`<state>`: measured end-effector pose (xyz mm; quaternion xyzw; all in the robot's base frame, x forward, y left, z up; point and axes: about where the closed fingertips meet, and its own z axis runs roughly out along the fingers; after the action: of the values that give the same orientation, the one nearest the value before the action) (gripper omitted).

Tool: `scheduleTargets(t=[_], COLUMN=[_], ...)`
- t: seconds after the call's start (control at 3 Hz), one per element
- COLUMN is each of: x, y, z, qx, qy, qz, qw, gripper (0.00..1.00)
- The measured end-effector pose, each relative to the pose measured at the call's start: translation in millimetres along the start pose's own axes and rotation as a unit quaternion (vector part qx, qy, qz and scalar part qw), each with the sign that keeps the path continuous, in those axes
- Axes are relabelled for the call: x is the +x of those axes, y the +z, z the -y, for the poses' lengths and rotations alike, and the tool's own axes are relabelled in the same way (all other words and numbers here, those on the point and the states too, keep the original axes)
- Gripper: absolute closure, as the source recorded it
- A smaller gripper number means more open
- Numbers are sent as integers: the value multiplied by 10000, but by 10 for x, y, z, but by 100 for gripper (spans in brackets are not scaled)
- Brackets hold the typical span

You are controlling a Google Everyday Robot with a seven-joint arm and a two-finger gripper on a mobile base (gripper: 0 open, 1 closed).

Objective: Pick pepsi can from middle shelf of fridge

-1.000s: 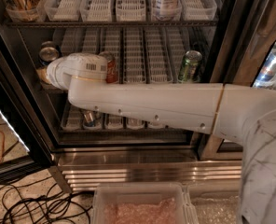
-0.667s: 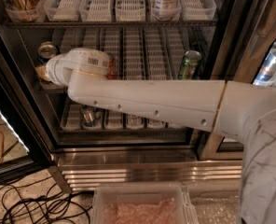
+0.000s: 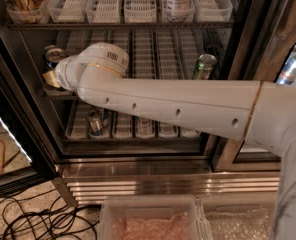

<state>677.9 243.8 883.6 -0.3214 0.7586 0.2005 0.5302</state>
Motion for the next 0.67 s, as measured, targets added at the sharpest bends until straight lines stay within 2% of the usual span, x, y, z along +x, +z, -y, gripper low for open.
scheduleTargets(t=[0.33,0.67], x=[328,328], y=[-276,-276], z=[30,30], qx=[-46,-46], qy=[-194,-193], qz=[-616,-616], qw=[9979,9979], gripper=[100,100])
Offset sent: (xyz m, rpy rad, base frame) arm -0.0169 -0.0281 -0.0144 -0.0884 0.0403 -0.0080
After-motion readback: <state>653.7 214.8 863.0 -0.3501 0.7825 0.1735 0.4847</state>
